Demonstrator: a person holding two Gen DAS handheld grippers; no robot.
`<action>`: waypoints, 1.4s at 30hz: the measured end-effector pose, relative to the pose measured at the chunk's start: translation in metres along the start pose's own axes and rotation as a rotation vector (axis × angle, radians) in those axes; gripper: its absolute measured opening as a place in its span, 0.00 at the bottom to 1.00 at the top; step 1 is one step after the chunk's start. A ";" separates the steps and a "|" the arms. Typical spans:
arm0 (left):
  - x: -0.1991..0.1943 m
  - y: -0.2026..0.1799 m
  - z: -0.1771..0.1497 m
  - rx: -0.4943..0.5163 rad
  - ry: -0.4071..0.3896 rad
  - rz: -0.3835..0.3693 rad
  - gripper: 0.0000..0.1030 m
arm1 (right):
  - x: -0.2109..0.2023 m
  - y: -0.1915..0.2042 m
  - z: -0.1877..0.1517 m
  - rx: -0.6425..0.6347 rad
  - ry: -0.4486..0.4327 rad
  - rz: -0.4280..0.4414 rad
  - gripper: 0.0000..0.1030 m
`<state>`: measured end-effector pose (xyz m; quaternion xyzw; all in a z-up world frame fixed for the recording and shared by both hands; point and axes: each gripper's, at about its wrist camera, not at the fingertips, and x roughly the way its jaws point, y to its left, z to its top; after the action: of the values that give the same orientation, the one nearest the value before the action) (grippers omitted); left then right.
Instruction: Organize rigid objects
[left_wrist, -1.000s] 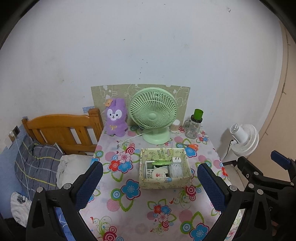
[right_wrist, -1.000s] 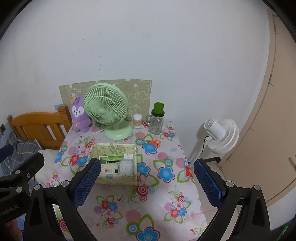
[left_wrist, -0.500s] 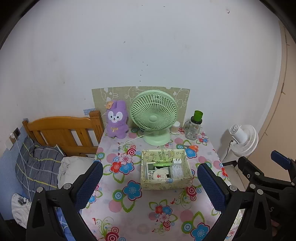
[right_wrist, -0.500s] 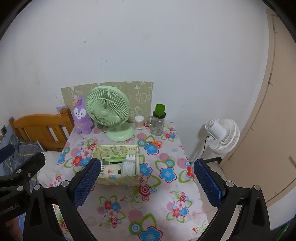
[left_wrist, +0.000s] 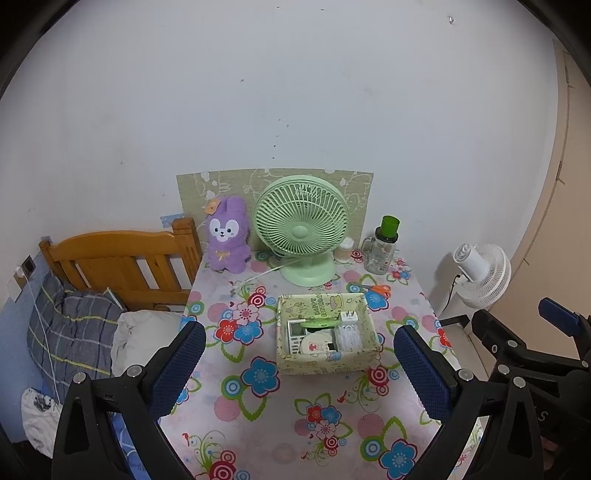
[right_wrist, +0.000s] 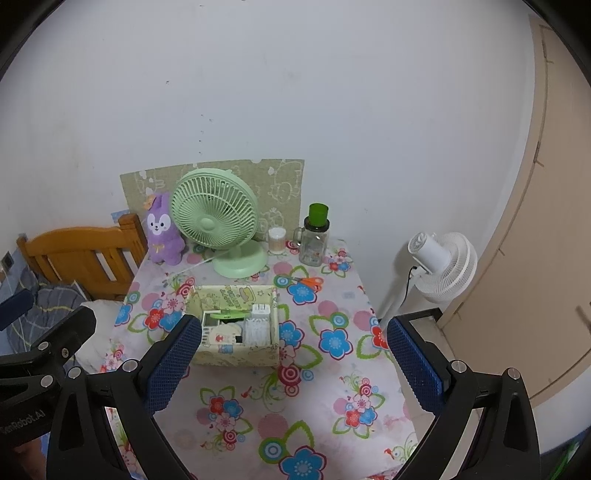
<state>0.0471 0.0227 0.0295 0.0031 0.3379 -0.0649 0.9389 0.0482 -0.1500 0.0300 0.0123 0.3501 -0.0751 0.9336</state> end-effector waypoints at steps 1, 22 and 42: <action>0.000 0.000 0.000 0.001 0.000 -0.002 1.00 | 0.000 0.000 0.000 0.002 0.001 -0.001 0.99; 0.002 -0.001 0.002 -0.007 0.002 0.036 1.00 | 0.009 -0.001 0.002 0.008 0.017 0.024 0.99; 0.004 -0.001 0.003 -0.015 0.011 0.038 1.00 | 0.014 -0.002 0.002 0.029 0.057 0.046 0.99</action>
<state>0.0515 0.0211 0.0292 0.0030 0.3436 -0.0444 0.9381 0.0594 -0.1537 0.0222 0.0357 0.3749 -0.0584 0.9245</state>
